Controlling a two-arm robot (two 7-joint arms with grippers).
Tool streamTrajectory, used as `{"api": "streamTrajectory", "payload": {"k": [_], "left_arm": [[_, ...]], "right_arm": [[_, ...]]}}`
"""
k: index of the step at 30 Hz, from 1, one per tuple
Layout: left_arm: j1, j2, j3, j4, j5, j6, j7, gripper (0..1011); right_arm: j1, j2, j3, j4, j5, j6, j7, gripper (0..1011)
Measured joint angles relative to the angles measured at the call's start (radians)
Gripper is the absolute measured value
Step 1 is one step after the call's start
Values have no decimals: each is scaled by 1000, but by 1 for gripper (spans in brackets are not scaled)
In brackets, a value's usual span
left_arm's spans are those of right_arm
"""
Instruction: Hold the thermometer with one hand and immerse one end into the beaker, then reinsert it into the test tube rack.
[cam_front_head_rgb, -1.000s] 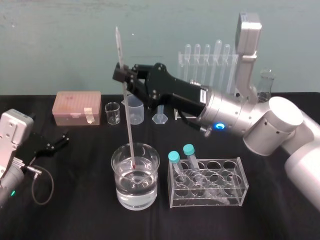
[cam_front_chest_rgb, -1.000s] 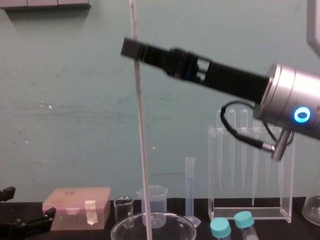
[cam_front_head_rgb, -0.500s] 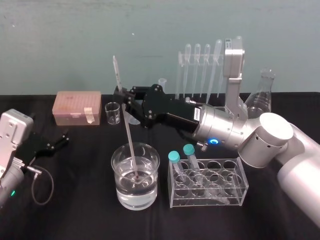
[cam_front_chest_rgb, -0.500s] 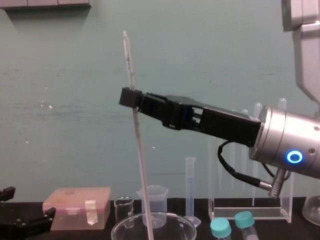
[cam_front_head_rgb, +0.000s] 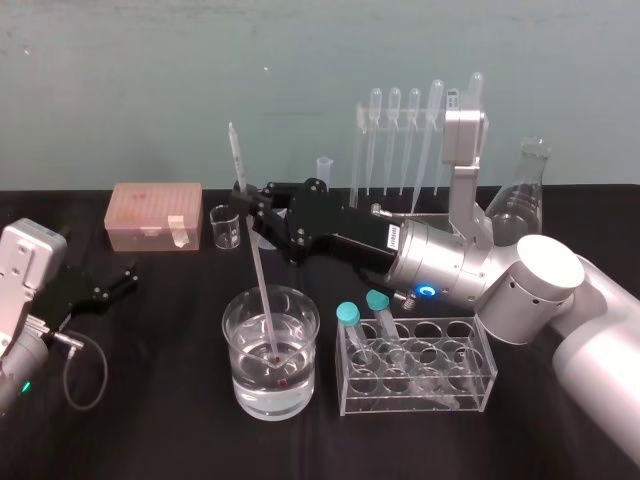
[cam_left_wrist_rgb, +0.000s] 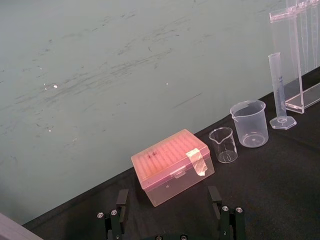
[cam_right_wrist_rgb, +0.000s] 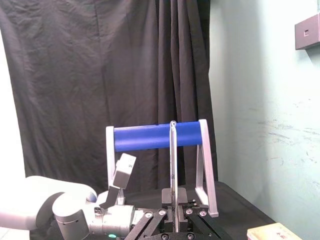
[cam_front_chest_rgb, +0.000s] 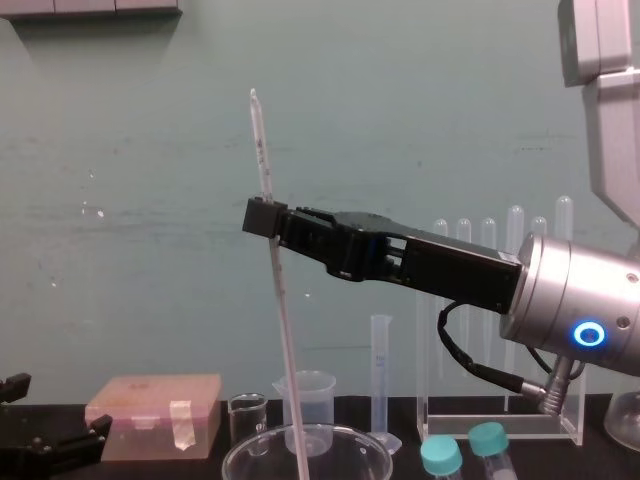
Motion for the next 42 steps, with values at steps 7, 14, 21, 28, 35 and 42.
{"api": "streamTrajectory", "payload": {"k": [7,14,21,28,35,42], "left_arm": [[0,0,0,0,0,0,0,1008],[0,0,0,0,0,0,0,1008],[0,0,0,0,0,0,0,1008],[0,0,0,0,0,0,0,1008],[0,0,0,0,0,0,0,1008],[0,0,0,0,0,0,0,1008]], "right_arm": [[-8,0,8,-11,1,6,-5,57],[-14,2,10,-19,-2,9,-11,57],[-17,4,13,-25,-4,12,-15,57],[-19,8,15,-30,-5,13,-15,57],[-19,11,19,-32,-6,13,-15,57],[-19,12,19,-31,-5,14,-14,57]]}}
